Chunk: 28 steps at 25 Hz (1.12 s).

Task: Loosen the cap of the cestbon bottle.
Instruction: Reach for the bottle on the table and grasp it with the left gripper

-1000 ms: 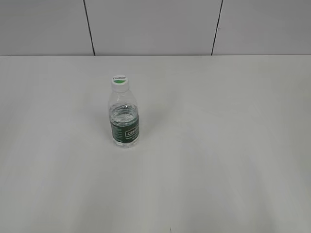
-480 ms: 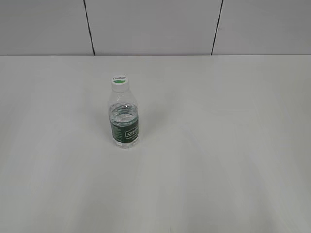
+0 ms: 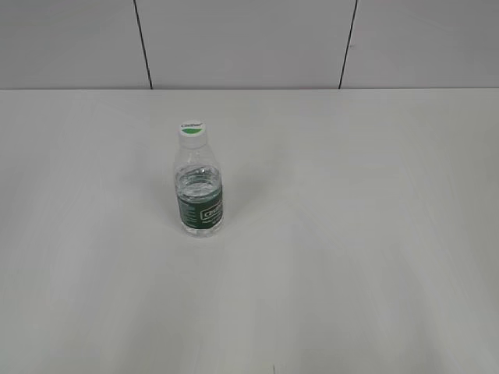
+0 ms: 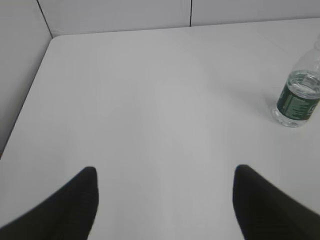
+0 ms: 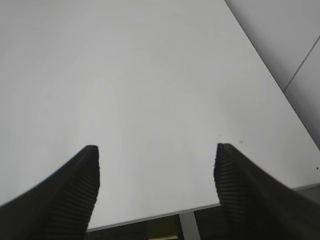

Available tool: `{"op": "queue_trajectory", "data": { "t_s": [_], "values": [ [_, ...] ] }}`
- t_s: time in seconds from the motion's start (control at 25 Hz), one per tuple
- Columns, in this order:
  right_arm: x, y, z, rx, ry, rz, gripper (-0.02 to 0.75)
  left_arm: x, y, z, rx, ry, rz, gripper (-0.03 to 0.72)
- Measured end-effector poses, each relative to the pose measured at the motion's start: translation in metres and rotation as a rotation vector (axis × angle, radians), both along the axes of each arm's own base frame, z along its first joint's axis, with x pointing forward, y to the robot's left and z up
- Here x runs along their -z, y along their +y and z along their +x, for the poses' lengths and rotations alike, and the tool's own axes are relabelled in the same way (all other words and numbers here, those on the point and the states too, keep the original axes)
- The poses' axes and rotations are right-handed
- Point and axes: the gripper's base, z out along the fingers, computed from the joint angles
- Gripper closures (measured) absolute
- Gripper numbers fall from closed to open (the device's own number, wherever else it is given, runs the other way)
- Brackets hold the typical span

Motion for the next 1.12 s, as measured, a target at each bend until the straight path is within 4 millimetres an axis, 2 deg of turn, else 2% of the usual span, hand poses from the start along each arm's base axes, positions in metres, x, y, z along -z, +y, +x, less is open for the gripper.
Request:
{"op": "queue_trajectory", "data": {
  "t_s": [0.2,0.4,0.64,0.76,0.92,1.12],
  "values": [
    [0.0,0.0,0.0,0.0,0.0,0.0,0.193,-0.01,0.001,0.005,-0.007,-0.058,0.013,0.19],
    [0.0,0.0,0.0,0.0,0.0,0.0,0.193,-0.031,0.0,0.029,0.005,-0.197,0.003,0.195],
    [0.0,0.0,0.0,0.0,0.0,0.0,0.193,-0.042,-0.002,0.079,0.023,-0.208,-0.031,0.197],
    [0.0,0.0,0.0,0.0,0.0,0.0,0.193,-0.044,-0.002,0.11,0.022,-0.232,-0.033,0.197],
    [0.0,0.0,0.0,0.0,0.0,0.0,0.193,-0.036,-0.002,0.155,0.018,-0.214,-0.034,0.214],
    [0.0,0.0,0.0,0.0,0.0,0.0,0.193,-0.008,-0.001,0.213,0.014,-0.184,-0.026,0.305]
  ]
}}
